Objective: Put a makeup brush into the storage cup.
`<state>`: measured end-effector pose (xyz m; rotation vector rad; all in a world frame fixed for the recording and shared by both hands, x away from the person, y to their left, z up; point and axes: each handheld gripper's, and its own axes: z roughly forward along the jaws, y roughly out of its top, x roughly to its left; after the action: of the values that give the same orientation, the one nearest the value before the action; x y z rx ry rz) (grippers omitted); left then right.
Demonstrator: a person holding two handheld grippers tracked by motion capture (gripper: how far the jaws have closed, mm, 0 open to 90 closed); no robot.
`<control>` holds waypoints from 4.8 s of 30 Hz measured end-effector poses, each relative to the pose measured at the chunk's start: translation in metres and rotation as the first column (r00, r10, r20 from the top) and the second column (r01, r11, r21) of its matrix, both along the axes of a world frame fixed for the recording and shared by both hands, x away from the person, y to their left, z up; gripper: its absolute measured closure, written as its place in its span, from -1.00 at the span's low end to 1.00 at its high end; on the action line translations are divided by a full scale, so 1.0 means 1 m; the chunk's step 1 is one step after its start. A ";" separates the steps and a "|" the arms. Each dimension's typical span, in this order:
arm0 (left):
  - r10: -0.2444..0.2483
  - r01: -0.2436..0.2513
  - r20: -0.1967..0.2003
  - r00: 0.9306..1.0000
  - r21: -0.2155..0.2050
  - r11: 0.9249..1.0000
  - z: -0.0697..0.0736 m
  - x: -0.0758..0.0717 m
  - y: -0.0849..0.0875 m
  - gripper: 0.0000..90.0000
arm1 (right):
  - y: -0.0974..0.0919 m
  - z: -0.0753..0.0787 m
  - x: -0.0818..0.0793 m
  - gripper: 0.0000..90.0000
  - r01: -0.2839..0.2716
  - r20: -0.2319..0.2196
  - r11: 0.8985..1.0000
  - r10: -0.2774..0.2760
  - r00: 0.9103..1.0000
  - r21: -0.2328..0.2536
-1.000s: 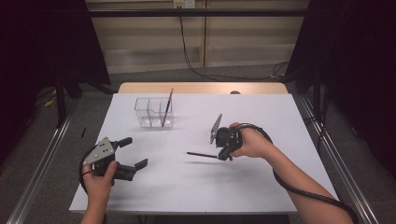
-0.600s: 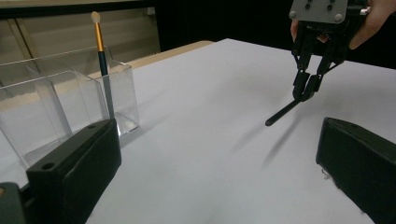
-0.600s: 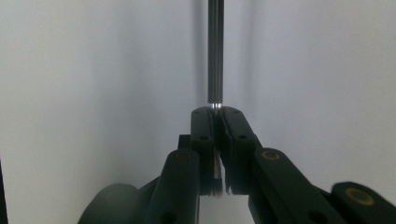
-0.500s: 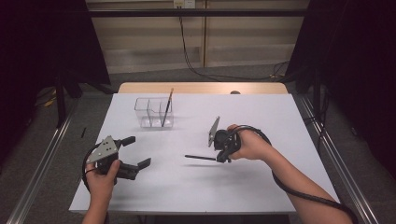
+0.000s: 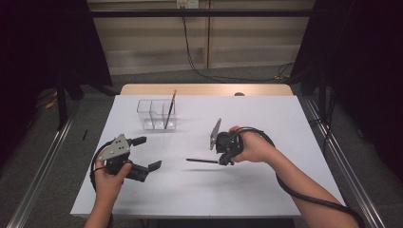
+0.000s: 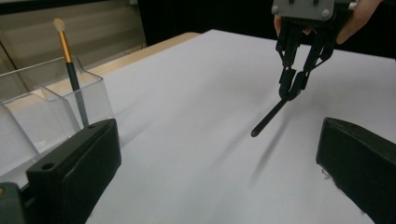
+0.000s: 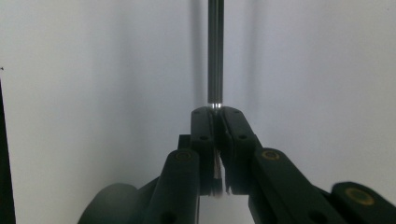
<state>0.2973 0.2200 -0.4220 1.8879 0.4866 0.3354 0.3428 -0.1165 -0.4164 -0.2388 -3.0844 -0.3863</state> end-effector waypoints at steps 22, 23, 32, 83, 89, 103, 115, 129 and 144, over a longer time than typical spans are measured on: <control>-0.147 0.156 -0.059 0.987 0.199 0.968 0.016 0.009 -0.055 -1.00 | 0.008 0.000 -0.002 0.87 -0.016 -0.006 1.000 0.016 1.000 -0.015; -0.157 0.167 -0.064 0.986 0.209 0.964 0.017 0.010 -0.058 -1.00 | 0.008 0.000 -0.001 0.87 -0.022 -0.004 1.000 0.022 1.000 -0.014; -0.210 0.237 -0.122 0.970 0.289 0.928 0.023 0.016 -0.082 -1.00 | 0.011 0.002 -0.002 0.87 -0.035 0.000 0.999 0.035 0.999 -0.022; -0.210 0.367 -0.345 0.915 0.494 0.788 0.022 0.034 -0.128 0.49 | 0.020 0.009 -0.003 0.87 -0.071 0.013 0.997 0.071 0.997 -0.010; -0.213 0.376 -0.347 0.913 0.520 0.767 0.018 0.035 -0.132 0.53 | 0.021 0.014 -0.005 0.87 -0.072 0.014 0.997 0.071 0.997 0.007; -0.215 0.403 -0.385 0.897 0.516 0.756 0.009 0.037 -0.131 0.72 | 0.018 0.022 -0.006 0.87 -0.085 0.015 0.995 0.084 0.996 0.043; -0.228 0.419 -0.397 0.889 0.506 0.754 0.005 0.036 -0.133 0.64 | 0.017 0.029 -0.005 0.87 -0.112 0.018 0.992 0.111 0.994 0.063; -0.230 0.437 -0.405 0.885 0.548 0.713 0.002 0.035 -0.136 0.79 | 0.019 0.029 -0.005 0.87 -0.127 0.023 0.990 0.126 0.992 0.065; -0.233 0.465 -0.437 0.869 0.560 0.686 0.001 0.030 -0.136 0.87 | 0.017 0.034 -0.002 0.76 -0.092 0.012 0.984 0.091 0.996 0.150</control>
<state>0.3272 0.0843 -0.4212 2.7019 0.2077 -0.1140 0.3404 -0.0999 -0.3828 -0.0921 -3.0370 -0.6122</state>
